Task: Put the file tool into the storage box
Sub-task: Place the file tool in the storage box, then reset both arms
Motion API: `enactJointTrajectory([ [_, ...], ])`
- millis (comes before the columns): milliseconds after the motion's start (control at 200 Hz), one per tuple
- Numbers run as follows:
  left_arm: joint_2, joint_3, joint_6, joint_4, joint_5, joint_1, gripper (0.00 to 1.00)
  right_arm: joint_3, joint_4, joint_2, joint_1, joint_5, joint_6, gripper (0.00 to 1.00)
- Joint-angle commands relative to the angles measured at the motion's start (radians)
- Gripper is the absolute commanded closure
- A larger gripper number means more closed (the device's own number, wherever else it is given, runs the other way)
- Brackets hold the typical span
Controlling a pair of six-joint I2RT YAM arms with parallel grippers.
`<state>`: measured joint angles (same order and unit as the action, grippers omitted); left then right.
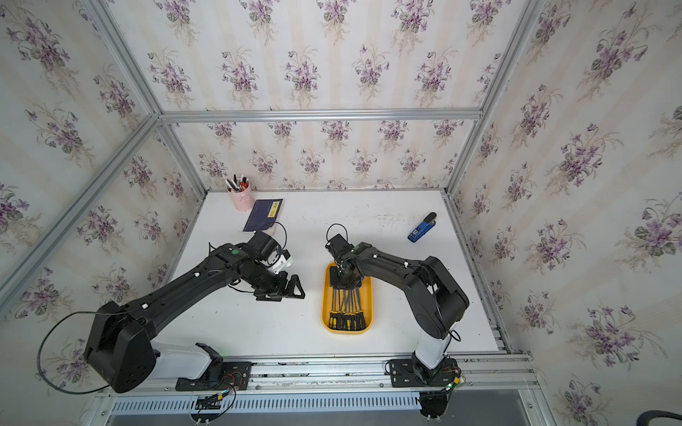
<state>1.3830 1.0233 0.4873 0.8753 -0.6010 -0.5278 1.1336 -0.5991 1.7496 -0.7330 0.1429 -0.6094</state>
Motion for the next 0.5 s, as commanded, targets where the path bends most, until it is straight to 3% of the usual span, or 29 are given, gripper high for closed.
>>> enactJointTrajectory([
  [0,0.002,0.012,-0.015,0.003,0.007,0.000,0.00,0.032,-0.050,-0.022,0.001,-0.039,-0.004,0.74],
  [260,-0.014,0.082,-0.022,0.025,0.053,0.021,0.00,0.181,-0.157,-0.146,0.027,-0.107,0.021,0.72],
  [370,-0.028,0.192,-0.034,0.038,0.165,0.093,0.00,0.207,-0.123,-0.304,0.092,-0.220,0.058,0.68],
  [400,-0.030,0.217,-0.036,0.032,0.208,0.121,0.00,0.188,-0.090,-0.365,0.116,-0.277,0.069,0.64],
  [495,-0.042,0.272,-0.025,-0.033,0.280,0.260,0.00,0.052,0.060,-0.577,0.214,-0.458,0.115,0.38],
])
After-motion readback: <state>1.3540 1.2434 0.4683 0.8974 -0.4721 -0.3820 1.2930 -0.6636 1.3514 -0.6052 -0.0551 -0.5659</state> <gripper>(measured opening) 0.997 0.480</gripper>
